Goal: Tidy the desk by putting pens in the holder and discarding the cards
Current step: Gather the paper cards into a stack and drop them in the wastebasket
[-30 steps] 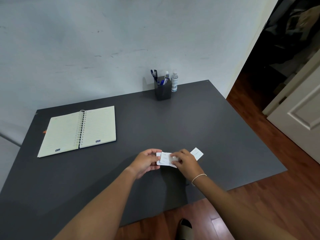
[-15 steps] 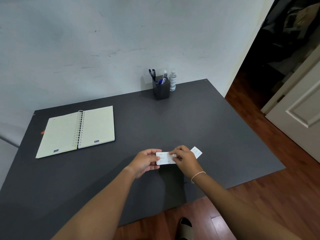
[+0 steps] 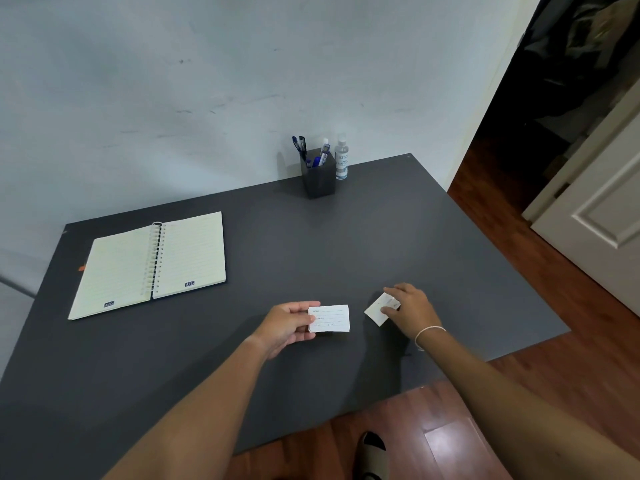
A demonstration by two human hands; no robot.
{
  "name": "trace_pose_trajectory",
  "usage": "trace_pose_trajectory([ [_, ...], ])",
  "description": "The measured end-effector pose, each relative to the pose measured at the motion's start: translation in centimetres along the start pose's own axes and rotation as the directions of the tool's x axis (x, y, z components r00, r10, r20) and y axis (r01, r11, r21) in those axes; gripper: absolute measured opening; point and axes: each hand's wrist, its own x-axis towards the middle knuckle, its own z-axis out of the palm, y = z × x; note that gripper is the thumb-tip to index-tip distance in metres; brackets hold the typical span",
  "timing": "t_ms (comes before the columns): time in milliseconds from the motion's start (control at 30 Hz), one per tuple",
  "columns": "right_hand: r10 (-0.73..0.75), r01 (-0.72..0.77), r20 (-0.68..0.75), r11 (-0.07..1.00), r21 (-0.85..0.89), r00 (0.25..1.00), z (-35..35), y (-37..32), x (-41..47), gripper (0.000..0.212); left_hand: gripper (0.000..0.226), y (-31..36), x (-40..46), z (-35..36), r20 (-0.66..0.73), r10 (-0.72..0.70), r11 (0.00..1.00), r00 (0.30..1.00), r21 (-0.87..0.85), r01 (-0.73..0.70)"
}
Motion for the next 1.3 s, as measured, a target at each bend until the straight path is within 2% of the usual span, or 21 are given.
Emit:
trace_pose_trajectory([
  [67, 0.015, -0.014, 0.040, 0.999, -0.044, 0.999, -0.1, 0.3, 0.3, 0.055, 0.027, 0.0, 0.1, 0.1, 0.001, -0.005, 1.000, 1.000, -0.002, 0.005],
  [167, 0.000, 0.027, 0.116, 0.973, -0.231, 0.993, -0.2, 0.3, 0.7, 0.064, 0.027, 0.1, 0.2, 0.3, 0.002, -0.013, 1.000, 1.000, -0.003, 0.013],
  [233, 0.002, 0.042, 0.149, 0.955, -0.294, 0.989, -0.4, 0.1, 1.0, 0.066, 0.028, 0.0, 0.3, 0.3, 0.004, -0.019, 1.000, 1.000, -0.002, 0.019],
  [333, 0.002, 0.048, 0.155, 0.947, -0.317, 0.988, -0.4, 0.0, 1.2, 0.062, 0.028, -0.1, 0.4, 0.3, 0.001, -0.026, 1.000, 1.000, -0.007, 0.026],
  [500, -0.031, 0.053, 0.081, 0.955, -0.293, 0.996, 0.1, 0.4, 0.8, 0.055, 0.029, -0.3, 0.7, 0.3, -0.007, -0.031, 0.999, 0.999, -0.014, 0.031],
  [667, -0.018, 0.023, 0.031, 0.986, -0.164, 0.999, 0.6, 0.3, 0.4, 0.044, 0.030, -0.2, 0.9, 0.6, -0.013, -0.026, 0.999, 1.000, -0.021, 0.025],
  [800, 0.040, -0.044, 0.033, 0.990, 0.136, 0.999, 0.8, -0.1, 0.2, 0.035, 0.031, 0.1, 1.0, 0.4, -0.024, -0.017, 0.999, 1.000, -0.027, 0.017],
  [900, 0.121, -0.145, 0.081, 0.876, 0.459, 0.989, 0.6, -0.7, 0.1, 0.029, 0.031, 0.2, 1.0, 0.2, -0.029, -0.011, 0.999, 1.000, -0.032, 0.010],
  [967, 0.152, -0.186, 0.107, 0.787, 0.589, 0.983, 0.5, -1.0, 0.1, 0.030, 0.031, 0.2, 1.0, 0.1, -0.029, -0.009, 0.999, 1.000, -0.036, 0.008],
  [1067, 0.164, -0.213, 0.137, 0.713, 0.668, 0.977, 0.0, -1.3, 0.2, 0.035, 0.031, 0.3, 1.0, -0.1, -0.032, -0.002, 0.999, 0.999, -0.040, 0.000],
  [1300, 0.127, -0.242, 0.211, 0.655, 0.716, 0.969, -1.0, -1.7, 0.8, 0.046, 0.031, 0.5, 0.8, -0.7, -0.036, 0.012, 0.999, 0.999, -0.050, -0.014],
])
